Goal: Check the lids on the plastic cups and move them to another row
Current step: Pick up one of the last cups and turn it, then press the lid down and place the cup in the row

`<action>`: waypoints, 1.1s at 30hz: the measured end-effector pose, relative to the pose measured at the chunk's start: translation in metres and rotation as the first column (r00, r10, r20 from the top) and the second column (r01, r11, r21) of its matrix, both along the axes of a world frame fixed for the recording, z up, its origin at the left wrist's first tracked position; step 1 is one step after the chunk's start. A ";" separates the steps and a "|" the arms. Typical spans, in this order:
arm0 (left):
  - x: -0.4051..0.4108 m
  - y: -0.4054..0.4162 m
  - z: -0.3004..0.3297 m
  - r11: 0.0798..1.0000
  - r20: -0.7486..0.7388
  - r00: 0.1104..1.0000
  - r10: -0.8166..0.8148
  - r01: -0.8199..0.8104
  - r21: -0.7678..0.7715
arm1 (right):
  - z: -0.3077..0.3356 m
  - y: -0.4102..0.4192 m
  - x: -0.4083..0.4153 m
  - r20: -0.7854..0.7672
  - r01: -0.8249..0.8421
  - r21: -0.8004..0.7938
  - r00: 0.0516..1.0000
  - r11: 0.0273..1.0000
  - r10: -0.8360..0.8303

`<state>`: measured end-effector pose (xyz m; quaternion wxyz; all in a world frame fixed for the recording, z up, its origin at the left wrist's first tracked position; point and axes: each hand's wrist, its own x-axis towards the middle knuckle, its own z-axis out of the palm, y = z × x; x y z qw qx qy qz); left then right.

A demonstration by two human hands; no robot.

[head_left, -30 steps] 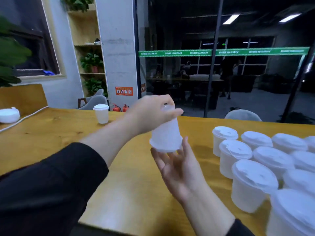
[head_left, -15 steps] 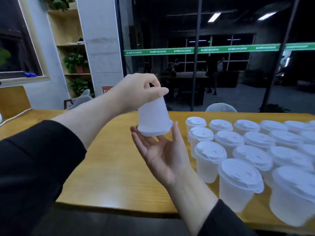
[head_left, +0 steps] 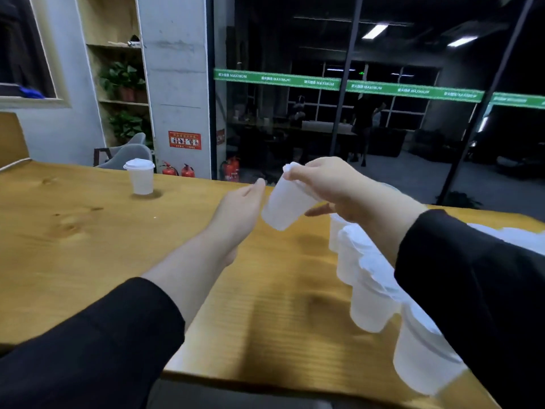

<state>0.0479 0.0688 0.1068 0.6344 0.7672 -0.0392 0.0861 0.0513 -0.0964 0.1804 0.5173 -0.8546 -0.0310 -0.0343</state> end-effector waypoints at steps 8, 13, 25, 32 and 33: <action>0.061 -0.030 -0.041 0.907 -0.303 0.930 -0.207 0.067 -0.415 | -0.037 -0.005 0.091 -0.088 -0.107 -0.598 0.994 0.794 0.067; 0.102 -0.034 -0.067 0.854 -0.341 0.892 -0.295 0.087 -0.513 | -0.059 -0.005 0.134 -0.114 -0.114 -0.752 0.993 0.650 0.043; 0.136 -0.043 -0.089 0.772 -0.242 0.857 -0.455 0.245 -0.586 | -0.045 -0.010 0.148 -0.123 -0.120 -0.907 0.992 0.404 0.019; 0.138 -0.031 -0.092 0.824 -0.225 0.927 -0.300 0.133 -0.551 | -0.047 -0.015 0.147 0.019 -0.004 -0.840 0.999 0.542 0.038; 0.139 -0.018 -0.088 0.836 -0.215 0.947 -0.238 0.087 -0.541 | -0.044 -0.010 0.148 0.095 0.042 -0.788 0.994 0.614 0.054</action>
